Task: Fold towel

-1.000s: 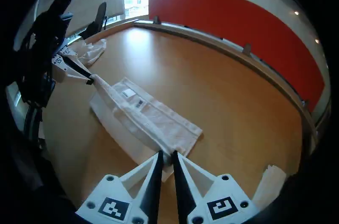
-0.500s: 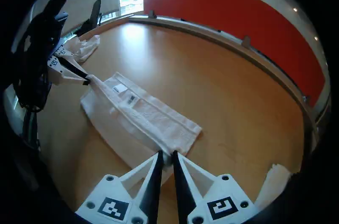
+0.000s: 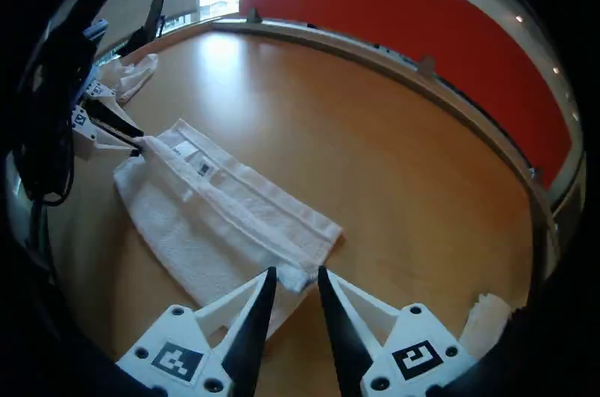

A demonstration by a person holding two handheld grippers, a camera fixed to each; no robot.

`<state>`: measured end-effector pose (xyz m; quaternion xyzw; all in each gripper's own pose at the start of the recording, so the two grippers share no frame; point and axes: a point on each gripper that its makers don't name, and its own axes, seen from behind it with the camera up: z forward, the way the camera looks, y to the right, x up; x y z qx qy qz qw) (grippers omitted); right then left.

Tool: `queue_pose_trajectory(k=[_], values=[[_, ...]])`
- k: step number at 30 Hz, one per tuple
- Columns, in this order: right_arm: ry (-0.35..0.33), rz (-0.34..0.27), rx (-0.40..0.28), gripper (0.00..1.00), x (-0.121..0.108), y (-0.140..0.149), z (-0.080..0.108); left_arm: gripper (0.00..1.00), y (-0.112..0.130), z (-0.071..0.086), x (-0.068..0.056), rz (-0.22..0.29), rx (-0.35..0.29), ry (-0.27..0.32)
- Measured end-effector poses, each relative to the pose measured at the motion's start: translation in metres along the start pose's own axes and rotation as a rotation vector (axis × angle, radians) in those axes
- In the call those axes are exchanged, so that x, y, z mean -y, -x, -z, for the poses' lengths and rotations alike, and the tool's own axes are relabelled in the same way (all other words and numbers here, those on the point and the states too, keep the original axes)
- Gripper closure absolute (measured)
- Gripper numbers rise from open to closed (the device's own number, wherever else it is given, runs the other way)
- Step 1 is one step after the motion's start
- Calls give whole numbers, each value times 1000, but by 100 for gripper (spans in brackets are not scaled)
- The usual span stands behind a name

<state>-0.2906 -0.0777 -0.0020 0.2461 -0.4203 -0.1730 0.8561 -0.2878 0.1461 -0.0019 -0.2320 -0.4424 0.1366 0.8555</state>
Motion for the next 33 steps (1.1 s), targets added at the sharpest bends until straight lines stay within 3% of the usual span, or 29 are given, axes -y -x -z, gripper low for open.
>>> queue_pose_trajectory(k=[4,6,8,23,33], values=[[5,-3,0,48,-2,-1,-2,42,-3,-2,7,-13,-7,-21],[11,-1,1,47,-4,-1,-3,39,-5,-2,10,-23,-10,-31],[16,3,4,41,-7,-1,-5,39,-6,-3,12,-30,-12,-38],[52,13,-4,36,-23,-13,-12,39,-24,-6,27,-48,-29,-74],[81,28,-38,34,-32,-27,-7,39,-33,-1,35,-30,-45,-93]])
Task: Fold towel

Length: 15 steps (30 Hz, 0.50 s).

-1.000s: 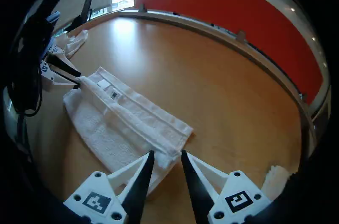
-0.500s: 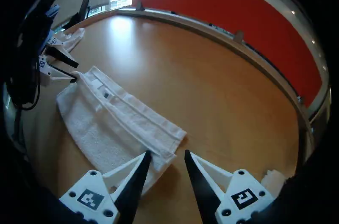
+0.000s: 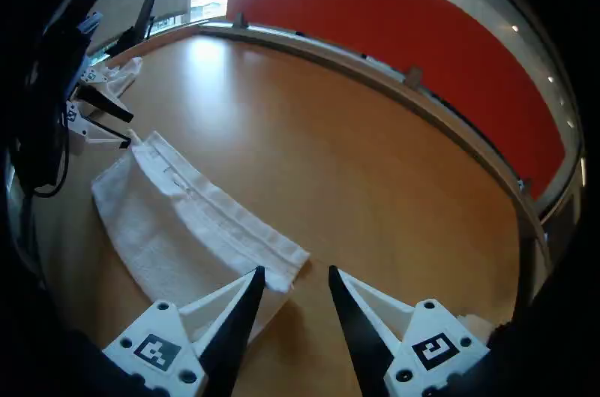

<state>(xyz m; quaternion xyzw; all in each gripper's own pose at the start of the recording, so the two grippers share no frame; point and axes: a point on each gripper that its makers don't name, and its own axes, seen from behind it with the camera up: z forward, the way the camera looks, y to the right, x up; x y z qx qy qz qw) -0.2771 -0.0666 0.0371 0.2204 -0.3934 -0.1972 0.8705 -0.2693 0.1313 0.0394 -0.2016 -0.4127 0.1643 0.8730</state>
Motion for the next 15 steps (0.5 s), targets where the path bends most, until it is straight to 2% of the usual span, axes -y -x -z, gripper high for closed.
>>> queue_pose_trajectory(k=[3,7,15], values=[[4,2,-11,27,-1,-3,3,39,-2,3,2,10,-3,-3],[1,-3,-16,3,2,-2,7,39,-3,8,2,29,-7,0],[-2,-16,-16,2,8,7,16,39,0,19,-2,56,-17,8]])
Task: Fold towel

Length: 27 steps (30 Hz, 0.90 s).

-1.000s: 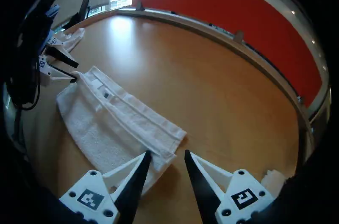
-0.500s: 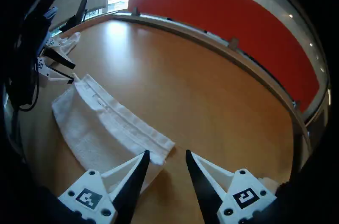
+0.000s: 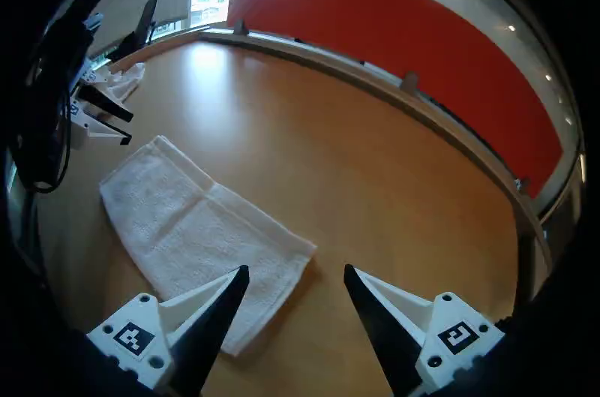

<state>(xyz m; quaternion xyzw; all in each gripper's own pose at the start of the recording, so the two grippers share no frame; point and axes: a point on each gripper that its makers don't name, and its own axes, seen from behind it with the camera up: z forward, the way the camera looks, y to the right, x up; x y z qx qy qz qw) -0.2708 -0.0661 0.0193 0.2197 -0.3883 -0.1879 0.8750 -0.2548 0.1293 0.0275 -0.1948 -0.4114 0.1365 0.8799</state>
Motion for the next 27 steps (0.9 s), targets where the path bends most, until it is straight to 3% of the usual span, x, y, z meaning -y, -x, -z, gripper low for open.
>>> queue_pose_trajectory(k=[27], values=[[2,-64,7,2,24,41,42,39,55,34,-25,103,24,8]])
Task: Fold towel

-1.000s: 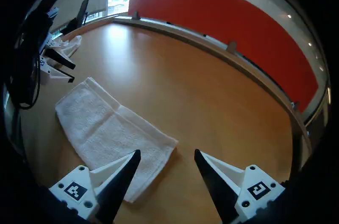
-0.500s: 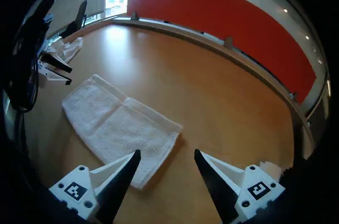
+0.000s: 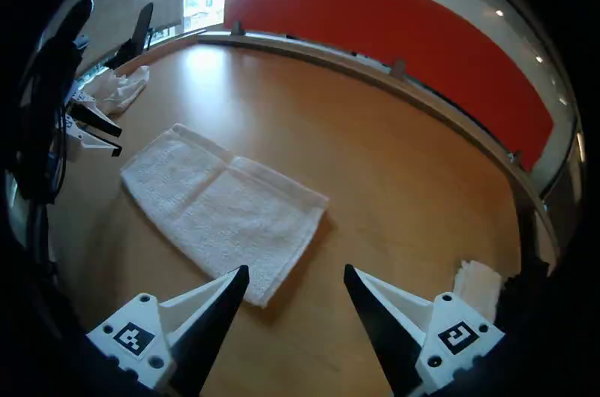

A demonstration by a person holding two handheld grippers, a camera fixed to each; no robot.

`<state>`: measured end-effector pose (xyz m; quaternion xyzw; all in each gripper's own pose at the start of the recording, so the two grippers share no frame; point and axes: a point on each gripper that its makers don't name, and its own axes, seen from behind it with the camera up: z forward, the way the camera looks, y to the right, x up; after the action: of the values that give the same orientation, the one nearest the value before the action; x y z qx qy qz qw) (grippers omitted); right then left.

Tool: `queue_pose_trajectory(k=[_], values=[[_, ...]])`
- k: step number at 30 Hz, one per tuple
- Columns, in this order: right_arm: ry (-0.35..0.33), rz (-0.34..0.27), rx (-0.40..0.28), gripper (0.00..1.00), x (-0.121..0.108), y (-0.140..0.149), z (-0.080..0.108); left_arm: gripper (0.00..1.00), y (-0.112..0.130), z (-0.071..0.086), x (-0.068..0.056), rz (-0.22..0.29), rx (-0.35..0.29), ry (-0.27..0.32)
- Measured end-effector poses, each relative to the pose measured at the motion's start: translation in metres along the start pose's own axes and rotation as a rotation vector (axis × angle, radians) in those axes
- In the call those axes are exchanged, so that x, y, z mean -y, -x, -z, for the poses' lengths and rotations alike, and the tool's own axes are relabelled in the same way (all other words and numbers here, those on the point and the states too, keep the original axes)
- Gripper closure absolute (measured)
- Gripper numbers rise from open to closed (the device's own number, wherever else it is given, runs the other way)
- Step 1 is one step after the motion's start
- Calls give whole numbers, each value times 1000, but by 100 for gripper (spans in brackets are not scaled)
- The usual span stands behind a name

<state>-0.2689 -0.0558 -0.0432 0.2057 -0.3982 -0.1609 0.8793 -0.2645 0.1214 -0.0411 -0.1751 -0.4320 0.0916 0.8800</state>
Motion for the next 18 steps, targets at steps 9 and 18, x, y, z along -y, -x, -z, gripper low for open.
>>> queue_pose_trajectory(k=[9,18], values=[[-13,10,-1,2,2,2,-1,39,6,5,4,24,-3,-19],[-34,27,-1,2,6,2,-5,39,28,15,19,91,7,-62]])
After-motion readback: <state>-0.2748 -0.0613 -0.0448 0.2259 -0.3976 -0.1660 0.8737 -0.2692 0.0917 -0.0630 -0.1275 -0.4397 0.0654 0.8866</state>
